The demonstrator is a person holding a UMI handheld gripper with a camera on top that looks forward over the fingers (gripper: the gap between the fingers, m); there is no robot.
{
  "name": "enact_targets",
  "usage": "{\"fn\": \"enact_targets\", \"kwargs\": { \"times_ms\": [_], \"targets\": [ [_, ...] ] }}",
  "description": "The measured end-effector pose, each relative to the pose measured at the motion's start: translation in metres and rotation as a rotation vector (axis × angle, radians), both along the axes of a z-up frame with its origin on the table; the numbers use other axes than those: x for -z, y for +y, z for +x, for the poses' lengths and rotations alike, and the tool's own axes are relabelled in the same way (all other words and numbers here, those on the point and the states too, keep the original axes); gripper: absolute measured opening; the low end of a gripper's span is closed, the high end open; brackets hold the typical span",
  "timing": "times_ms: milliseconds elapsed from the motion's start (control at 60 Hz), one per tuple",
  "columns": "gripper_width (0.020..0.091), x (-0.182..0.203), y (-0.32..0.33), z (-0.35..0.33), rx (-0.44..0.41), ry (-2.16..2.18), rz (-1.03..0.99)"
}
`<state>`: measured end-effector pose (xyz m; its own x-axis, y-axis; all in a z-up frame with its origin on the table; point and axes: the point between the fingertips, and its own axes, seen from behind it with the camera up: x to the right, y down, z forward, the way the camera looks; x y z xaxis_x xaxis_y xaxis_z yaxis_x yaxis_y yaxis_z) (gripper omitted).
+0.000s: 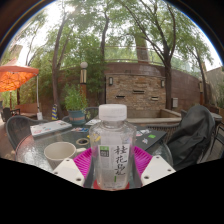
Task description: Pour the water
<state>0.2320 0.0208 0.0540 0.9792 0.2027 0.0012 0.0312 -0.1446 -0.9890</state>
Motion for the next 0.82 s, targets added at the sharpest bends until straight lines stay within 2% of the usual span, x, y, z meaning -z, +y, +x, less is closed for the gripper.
{"fn": "enact_targets", "kwargs": {
  "times_ms": [50, 117, 150, 267, 433, 633, 817],
  "targets": [
    [0.0667, 0.003, -0.004, 0.001, 0.005, -0.013, -0.043],
    [0.0837, 0.015, -0.014, 0.007, 0.029, -0.029, -0.135],
    [0.0853, 0.014, -0.021, 0.008, 0.041, -0.029, -0.162],
    [0.0835, 0.006, -0.054, 0.011, 0.075, -0.02, -0.209],
    [0.0835, -0.017, -0.138, 0.007, 0.12, -0.02, -0.289],
    [0.0841, -0.066, -0.273, -0.027, 0.181, 0.019, -0.359],
    [0.0835, -0.12, -0.379, -0.071, 0.177, 0.063, -0.369]
  ]
}}
